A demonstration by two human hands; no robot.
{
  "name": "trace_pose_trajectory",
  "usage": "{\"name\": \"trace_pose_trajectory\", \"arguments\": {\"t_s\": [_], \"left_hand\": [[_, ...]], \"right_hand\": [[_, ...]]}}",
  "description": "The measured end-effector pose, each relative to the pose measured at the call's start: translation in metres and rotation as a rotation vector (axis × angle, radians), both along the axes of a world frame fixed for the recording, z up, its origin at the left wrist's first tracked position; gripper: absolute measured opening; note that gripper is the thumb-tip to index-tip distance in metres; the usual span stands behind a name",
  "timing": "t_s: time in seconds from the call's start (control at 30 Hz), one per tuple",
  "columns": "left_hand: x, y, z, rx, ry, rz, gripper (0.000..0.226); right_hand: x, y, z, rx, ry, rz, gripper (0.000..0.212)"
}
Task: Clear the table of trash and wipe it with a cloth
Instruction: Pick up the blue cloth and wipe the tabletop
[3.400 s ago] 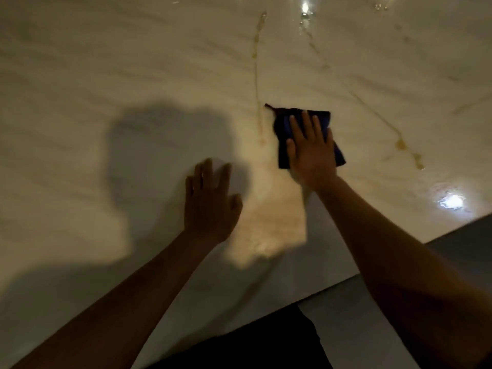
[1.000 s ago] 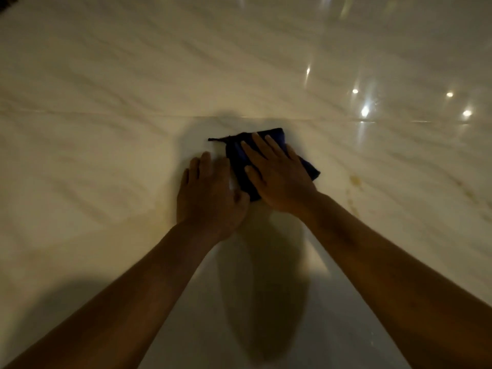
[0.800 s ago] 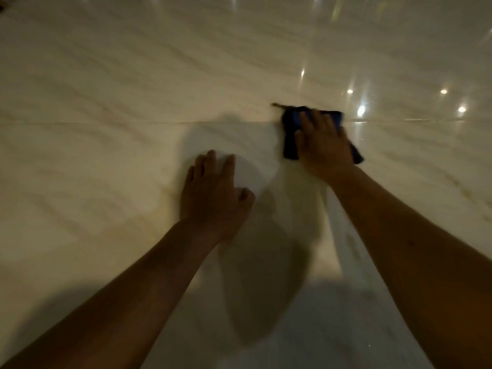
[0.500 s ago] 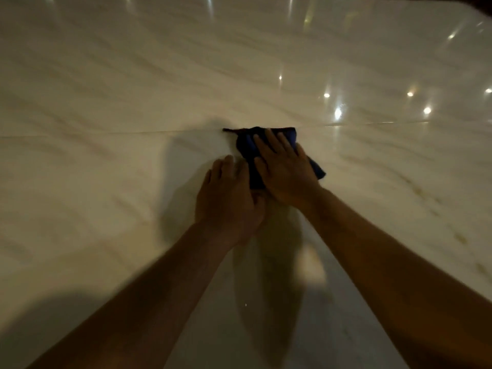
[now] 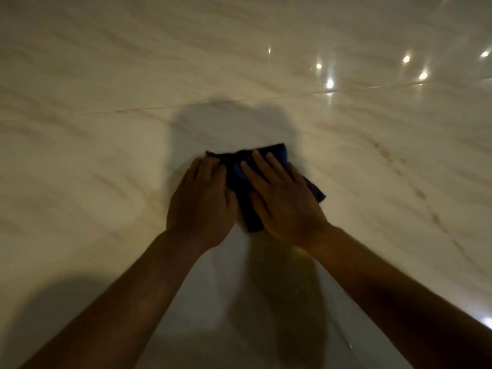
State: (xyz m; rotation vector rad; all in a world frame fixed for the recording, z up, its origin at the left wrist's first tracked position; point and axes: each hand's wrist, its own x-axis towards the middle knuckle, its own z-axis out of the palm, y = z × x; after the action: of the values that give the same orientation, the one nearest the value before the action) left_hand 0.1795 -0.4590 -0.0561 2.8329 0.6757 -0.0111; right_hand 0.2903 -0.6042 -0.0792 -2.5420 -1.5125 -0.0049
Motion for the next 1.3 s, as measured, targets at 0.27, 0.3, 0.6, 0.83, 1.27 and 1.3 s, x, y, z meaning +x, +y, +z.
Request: {"name": "trace_pose_trajectory", "arguments": {"t_s": [0.27, 0.3, 0.6, 0.83, 1.27, 1.3], "left_hand": [[-0.093, -0.04, 0.001, 0.046, 0.025, 0.026, 0.07], [-0.106, -0.046, -0.001, 0.041, 0.001, 0.022, 0.069], [-0.198, -0.102, 0.003, 0.033, -0.016, 0.041, 0.066], [-0.214, -0.12, 0.009, 0.017, 0.033, 0.033, 0.067], [-0.276, -0.141, 0.01, 0.046, 0.077, -0.155, 0.068], [-0.278, -0.143, 0.009, 0.042, 0.08, -0.158, 0.068]], "right_hand": [[0.056, -0.017, 0.004, 0.012, 0.057, -0.481, 0.056], [0.031, -0.013, 0.005, 0.03, 0.042, -0.477, 0.056], [-0.074, -0.114, 0.005, -0.015, -0.037, 0.018, 0.05], [-0.083, -0.104, 0.006, -0.003, 0.055, -0.484, 0.06], [-0.13, -0.208, 0.015, -0.014, 0.085, -0.773, 0.065], [-0.145, -0.199, 0.012, -0.005, 0.079, -0.775, 0.065]]}}
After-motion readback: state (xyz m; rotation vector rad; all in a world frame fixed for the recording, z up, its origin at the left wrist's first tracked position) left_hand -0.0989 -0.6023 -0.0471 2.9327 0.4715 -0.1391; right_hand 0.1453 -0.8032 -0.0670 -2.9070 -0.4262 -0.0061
